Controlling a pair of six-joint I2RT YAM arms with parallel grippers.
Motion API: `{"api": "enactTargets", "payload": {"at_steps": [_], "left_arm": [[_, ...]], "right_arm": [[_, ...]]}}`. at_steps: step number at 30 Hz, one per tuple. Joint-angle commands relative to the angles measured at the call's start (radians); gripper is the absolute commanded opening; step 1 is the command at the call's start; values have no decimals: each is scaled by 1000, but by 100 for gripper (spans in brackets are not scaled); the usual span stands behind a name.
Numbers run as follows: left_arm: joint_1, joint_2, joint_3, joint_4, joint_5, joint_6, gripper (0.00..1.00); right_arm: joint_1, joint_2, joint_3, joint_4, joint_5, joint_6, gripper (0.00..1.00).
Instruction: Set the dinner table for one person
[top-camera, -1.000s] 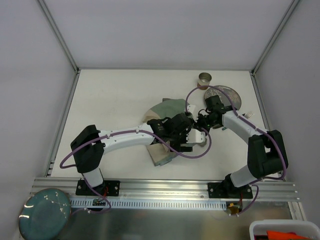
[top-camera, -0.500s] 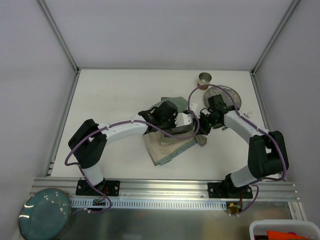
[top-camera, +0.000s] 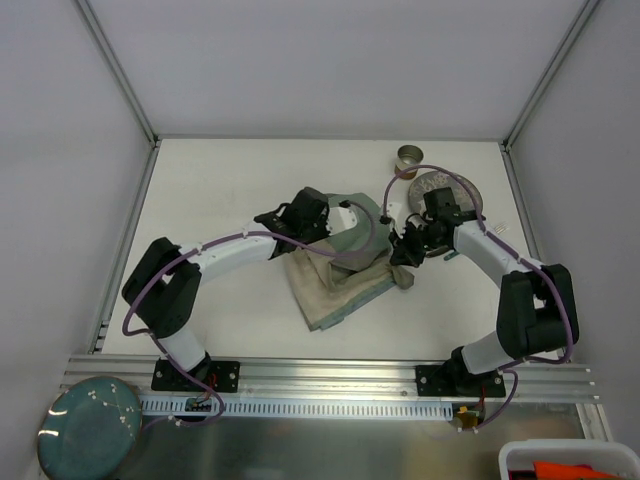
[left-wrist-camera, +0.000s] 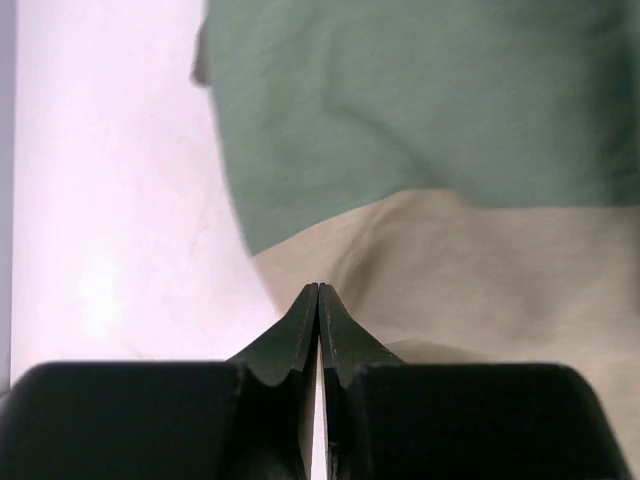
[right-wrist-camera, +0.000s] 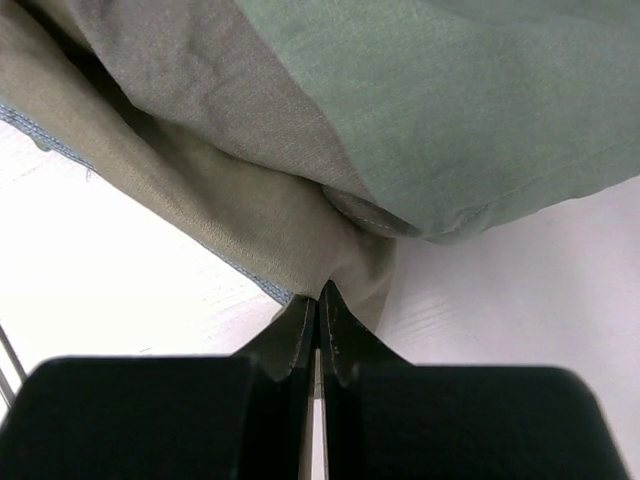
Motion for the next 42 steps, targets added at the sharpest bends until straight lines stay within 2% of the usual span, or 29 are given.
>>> {"api": "enactTargets", "payload": {"at_steps": [1, 6, 8, 11, 12, 17, 24, 25, 28, 29, 31, 32, 34, 37, 39, 42], "left_arm": [[67, -80, -14, 65, -34, 6, 0], [117, -103, 23, 63, -37, 3, 1], [118, -112, 31, 65, -43, -3, 36], [132, -111, 51, 75, -81, 3, 69], [141, -114, 55, 79, -77, -6, 77], [210, -137, 63, 83, -40, -55, 80], [308, -194, 29, 100, -6, -90, 80], [320, -206, 23, 100, 1, -96, 80], [366, -226, 5, 100, 18, -98, 80], [377, -232, -1, 100, 23, -103, 80], [402, -241, -14, 100, 34, -106, 79], [408, -243, -17, 100, 34, -109, 79], [422, -252, -27, 99, 37, -115, 79], [439, -270, -41, 98, 40, -119, 79], [445, -281, -49, 100, 38, -119, 79], [446, -303, -60, 100, 40, -118, 79]], "right_arm": [[-37, -51, 9, -5, -40, -21, 0], [-87, -74, 10, -21, -79, -25, 0], [-90, -83, 13, -27, -83, -19, 0], [-98, -89, 50, -31, -88, 14, 0], [-98, -88, 67, -36, -83, 27, 0], [-97, -37, 246, -80, -51, 99, 0], [-64, 107, 637, -139, 13, 214, 0], [-55, 128, 742, -146, 21, 232, 0], [-18, 220, 916, -197, 85, 239, 0], [-6, 277, 1044, -212, 99, 243, 0], [30, 344, 1198, -280, 131, 237, 0], [46, 416, 1369, -328, 157, 237, 0], [95, 466, 1511, -355, 191, 226, 0], [150, 449, 1569, -278, 248, 209, 0], [158, 458, 1659, -312, 212, 235, 0], [169, 402, 1652, -362, 182, 237, 0]]}}
